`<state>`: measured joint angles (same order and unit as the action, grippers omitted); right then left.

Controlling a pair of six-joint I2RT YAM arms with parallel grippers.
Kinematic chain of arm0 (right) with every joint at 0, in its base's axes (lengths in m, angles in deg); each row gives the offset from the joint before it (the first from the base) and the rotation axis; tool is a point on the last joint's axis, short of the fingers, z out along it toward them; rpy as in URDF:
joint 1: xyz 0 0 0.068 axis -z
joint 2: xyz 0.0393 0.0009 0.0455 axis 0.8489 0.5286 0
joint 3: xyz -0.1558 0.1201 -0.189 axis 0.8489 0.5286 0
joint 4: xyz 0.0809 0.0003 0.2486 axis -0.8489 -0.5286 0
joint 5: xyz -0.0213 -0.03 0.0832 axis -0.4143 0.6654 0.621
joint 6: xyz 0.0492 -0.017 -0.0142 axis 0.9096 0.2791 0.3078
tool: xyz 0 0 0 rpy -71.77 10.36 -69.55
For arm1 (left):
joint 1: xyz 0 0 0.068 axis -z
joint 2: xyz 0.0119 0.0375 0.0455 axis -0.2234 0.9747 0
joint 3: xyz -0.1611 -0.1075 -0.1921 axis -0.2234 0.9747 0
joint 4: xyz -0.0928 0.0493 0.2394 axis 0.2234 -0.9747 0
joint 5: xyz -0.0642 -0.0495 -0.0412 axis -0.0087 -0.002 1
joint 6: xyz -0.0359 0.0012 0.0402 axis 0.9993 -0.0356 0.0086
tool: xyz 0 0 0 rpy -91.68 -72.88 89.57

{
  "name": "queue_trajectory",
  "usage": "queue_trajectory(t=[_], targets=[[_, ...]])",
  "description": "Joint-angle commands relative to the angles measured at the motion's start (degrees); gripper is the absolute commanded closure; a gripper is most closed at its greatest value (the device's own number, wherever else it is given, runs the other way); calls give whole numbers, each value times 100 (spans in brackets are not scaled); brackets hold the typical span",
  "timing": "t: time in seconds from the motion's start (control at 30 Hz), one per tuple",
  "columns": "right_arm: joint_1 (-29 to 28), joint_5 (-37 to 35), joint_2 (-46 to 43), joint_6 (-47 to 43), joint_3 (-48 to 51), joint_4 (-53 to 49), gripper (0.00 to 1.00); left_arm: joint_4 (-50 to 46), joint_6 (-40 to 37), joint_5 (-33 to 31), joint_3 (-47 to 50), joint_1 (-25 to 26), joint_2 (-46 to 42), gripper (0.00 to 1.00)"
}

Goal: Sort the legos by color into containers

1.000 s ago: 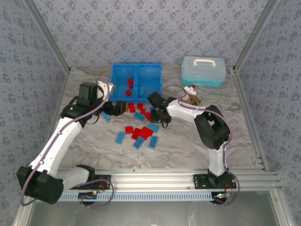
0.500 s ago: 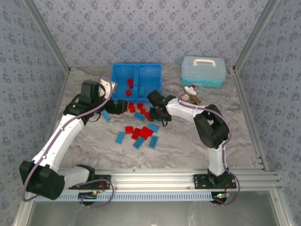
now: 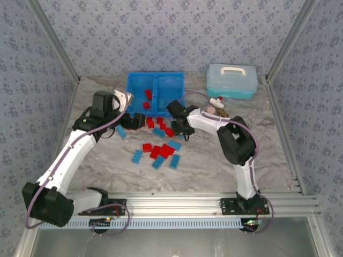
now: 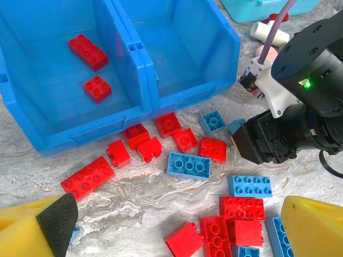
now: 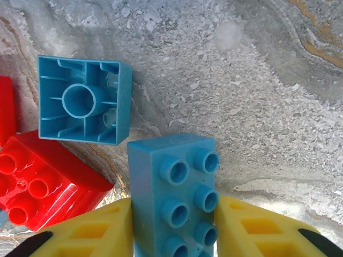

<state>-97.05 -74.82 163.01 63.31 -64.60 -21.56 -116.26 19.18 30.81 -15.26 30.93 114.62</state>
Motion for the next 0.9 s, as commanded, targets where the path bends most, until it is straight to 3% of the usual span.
queue_trajectory(t=[0.0,0.17,0.37,0.5,0.63,0.87], targets=[[3,-138,-2,-12,105,-253,62,82,-84,14,-84,8,9,1],[29,-211,-316,-41,97,-349,75,108,-84,0,-57,0,-7,1],[-38,-507,-1507,-111,70,-398,76,130,-76,-21,-40,-5,-34,1],[-94,-614,-1801,-358,-406,-294,75,185,-53,-41,-4,-37,-102,1],[-67,-620,-1222,-697,-1452,-184,74,239,-36,-56,40,-44,-191,1],[116,-558,756,-1071,-3890,-465,74,302,2,-100,114,-52,-305,1]])
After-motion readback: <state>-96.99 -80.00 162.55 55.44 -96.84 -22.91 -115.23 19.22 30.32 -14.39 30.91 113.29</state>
